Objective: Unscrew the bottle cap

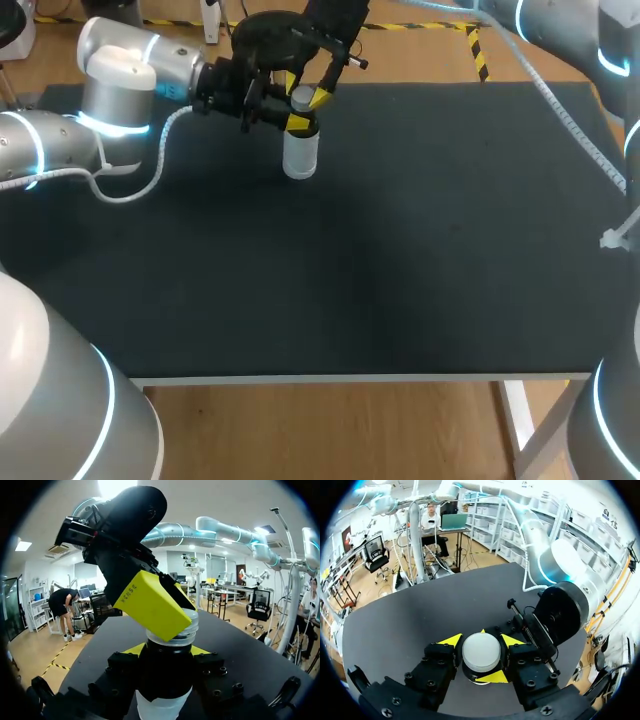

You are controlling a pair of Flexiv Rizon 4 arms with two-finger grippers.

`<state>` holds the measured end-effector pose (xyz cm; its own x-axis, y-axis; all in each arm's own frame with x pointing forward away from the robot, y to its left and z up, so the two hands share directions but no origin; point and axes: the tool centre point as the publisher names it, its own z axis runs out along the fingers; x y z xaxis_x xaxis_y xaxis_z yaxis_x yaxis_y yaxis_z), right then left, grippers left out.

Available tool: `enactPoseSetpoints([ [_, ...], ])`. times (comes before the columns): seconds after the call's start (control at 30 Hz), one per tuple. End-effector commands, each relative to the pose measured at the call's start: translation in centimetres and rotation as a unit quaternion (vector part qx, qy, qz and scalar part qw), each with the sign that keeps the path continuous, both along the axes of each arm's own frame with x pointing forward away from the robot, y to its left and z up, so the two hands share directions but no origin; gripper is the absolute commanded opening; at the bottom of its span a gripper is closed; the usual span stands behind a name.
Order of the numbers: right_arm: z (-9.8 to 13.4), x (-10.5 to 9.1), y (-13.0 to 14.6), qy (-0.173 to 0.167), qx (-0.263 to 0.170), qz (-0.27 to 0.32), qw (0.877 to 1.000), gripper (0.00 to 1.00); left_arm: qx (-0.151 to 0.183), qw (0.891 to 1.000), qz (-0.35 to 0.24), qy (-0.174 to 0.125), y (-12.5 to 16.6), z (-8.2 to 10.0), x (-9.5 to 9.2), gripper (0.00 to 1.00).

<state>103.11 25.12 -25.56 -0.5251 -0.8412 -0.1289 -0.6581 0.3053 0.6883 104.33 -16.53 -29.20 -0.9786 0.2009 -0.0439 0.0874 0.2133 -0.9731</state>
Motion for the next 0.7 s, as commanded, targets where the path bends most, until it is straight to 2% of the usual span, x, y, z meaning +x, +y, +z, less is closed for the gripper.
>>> enactPoseSetpoints([
  [0.03, -0.2, -0.1, 0.5, 0.057, -0.098, 0.113, 0.987, 0.00, 0.001, 1.000, 0.000, 0.001, -0.2, 0.1, 1.0, 0.00],
  [0.13, -0.1, -0.1, 0.6, 0.050, -0.100, 0.109, 0.988, 0.00, 0.001, 1.000, 0.000, 0.001, -0.2, 0.1, 1.0, 0.00],
  [0.17, -0.1, -0.1, 0.6, 0.046, -0.099, 0.103, 0.989, 0.31, 0.001, 1.000, 0.000, 0.001, -0.2, 0.1, 1.0, 0.00],
  [0.2, 0.0, -0.1, 0.6, 0.045, -0.101, 0.089, 0.990, 1.00, 0.001, 1.000, 0.000, 0.001, -0.2, 0.1, 1.0, 0.00],
  [0.47, 0.5, 0.3, 0.2, 0.038, -0.095, -0.016, 0.995, 1.00, 0.001, 1.000, 0.000, 0.001, -0.2, 0.1, 1.0, 0.00],
  [0.5, 0.7, 0.3, 0.1, 0.047, -0.089, -0.059, 0.993, 1.00, 0.001, 1.000, 0.000, 0.001, -0.2, 0.1, 1.0, 0.00],
  [0.57, 1.0, 0.5, -0.2, 0.043, -0.088, -0.089, 0.991, 1.00, 0.001, 1.000, 0.000, 0.001, -0.2, 0.1, 1.0, 0.00],
  [0.6, 1.2, 0.6, -0.4, 0.052, -0.085, -0.132, 0.986, 1.00, 0.001, 1.000, 0.000, 0.001, -0.2, 0.1, 1.0, 0.00],
  [0.67, 1.5, 0.7, -0.7, 0.046, -0.086, -0.150, 0.984, 1.00, 0.001, 1.000, 0.000, 0.001, -0.2, 0.1, 1.0, 0.00],
  [0.7, 1.7, 0.7, -0.8, 0.055, -0.084, -0.190, 0.977, 1.00, 0.001, 1.000, 0.000, 0.001, -0.2, 0.1, 1.0, 0.00],
])
